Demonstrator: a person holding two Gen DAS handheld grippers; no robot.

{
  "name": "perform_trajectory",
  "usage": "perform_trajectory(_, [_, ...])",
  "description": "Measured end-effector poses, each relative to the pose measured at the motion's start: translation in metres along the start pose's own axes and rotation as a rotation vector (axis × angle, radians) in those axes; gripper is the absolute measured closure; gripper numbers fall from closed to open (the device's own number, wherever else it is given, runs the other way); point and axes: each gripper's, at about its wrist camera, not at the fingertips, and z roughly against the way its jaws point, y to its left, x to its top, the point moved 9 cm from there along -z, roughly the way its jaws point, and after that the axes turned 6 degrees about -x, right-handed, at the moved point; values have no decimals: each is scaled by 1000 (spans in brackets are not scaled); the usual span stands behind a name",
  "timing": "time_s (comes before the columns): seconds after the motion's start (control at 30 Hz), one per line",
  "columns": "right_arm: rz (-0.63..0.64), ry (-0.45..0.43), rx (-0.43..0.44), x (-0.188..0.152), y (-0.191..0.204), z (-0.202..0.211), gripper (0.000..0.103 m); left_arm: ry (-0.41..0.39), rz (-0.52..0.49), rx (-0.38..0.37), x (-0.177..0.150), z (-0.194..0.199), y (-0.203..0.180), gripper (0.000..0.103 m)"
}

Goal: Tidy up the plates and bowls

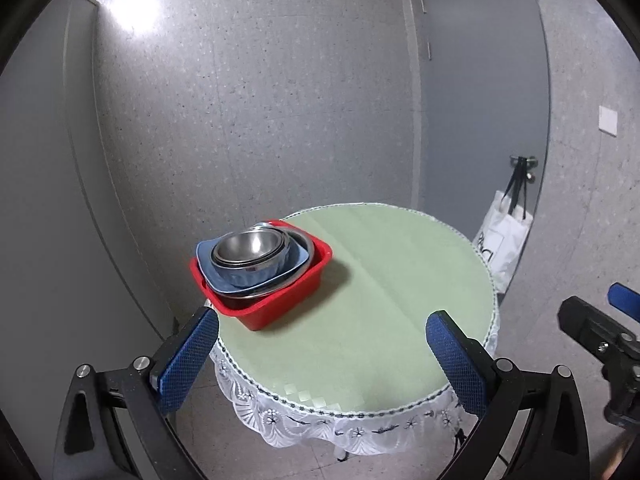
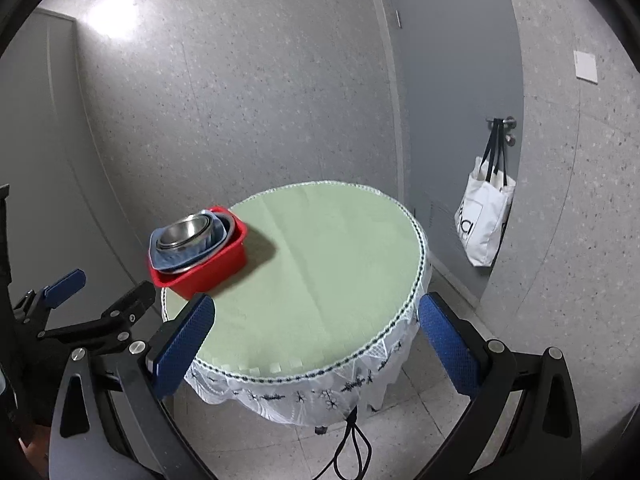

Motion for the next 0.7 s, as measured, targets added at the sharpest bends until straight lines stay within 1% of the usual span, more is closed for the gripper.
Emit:
perform_trajectory(0.1, [-1, -23, -15, 5, 2, 6, 0, -14, 16, -22, 2, 3, 5, 0])
perform_trajectory(0.17, [6, -34, -23, 8, 4, 10, 0, -26, 25, -51, 4, 2, 7, 0])
perform_trajectory(0.23, [9, -52, -43, 10, 4, 16, 0, -37, 27, -62, 6, 0, 9, 1])
perform_trajectory(0.3, [12, -61, -44, 11, 4, 20, 0, -42, 28, -75, 6, -1, 10, 0])
perform_trajectory(0.47, [2, -71, -56, 15, -1, 28, 0, -54, 21, -103, 9, 5, 7, 0])
perform_trajectory(0.7, [-11, -90, -65, 28, -10, 44, 0, -79, 19, -133, 23, 21, 1, 1])
